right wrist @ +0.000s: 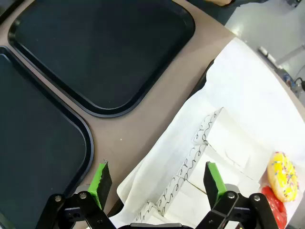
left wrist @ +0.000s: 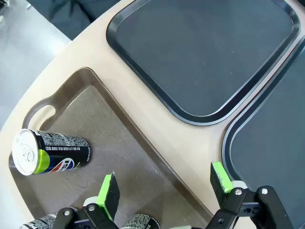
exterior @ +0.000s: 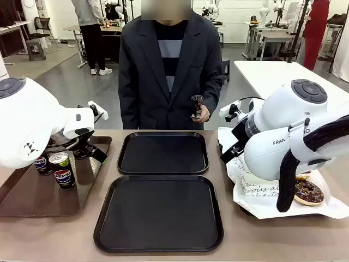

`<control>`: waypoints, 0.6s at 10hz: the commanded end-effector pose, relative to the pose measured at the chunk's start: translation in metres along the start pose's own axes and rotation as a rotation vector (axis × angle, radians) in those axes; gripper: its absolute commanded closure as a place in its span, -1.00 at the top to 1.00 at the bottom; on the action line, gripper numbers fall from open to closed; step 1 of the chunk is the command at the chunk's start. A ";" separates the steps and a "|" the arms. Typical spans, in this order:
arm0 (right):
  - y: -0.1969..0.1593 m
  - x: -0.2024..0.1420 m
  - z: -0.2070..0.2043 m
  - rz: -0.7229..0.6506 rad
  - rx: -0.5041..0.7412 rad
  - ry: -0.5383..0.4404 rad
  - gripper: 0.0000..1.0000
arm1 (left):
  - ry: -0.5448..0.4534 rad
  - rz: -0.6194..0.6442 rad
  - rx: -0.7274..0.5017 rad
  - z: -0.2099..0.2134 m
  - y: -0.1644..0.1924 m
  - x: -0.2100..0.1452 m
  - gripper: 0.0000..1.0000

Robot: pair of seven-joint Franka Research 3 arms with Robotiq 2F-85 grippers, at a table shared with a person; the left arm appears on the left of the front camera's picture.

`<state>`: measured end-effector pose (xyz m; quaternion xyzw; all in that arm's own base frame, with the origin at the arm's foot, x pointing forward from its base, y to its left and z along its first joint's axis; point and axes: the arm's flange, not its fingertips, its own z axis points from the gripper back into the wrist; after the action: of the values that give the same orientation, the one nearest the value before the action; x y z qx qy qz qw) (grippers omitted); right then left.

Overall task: Set up donuts and drinks on trays.
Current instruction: Pick up one Pepsi coke and place it on the Flat Tray.

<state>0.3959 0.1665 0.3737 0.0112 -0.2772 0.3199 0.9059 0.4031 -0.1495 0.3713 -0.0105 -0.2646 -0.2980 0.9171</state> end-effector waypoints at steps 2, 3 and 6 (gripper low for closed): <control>0.000 0.000 0.000 0.000 0.000 0.000 1.00 | 0.000 0.000 0.000 0.000 0.000 0.000 1.00; 0.000 0.000 0.000 0.000 0.000 0.000 1.00 | 0.000 0.000 0.000 0.000 0.000 0.000 1.00; 0.000 0.000 0.000 0.000 0.000 0.000 1.00 | 0.000 0.000 0.000 0.000 0.000 0.000 1.00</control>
<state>0.3959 0.1664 0.3737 0.0112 -0.2772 0.3198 0.9060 0.4031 -0.1495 0.3713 -0.0105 -0.2646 -0.2981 0.9171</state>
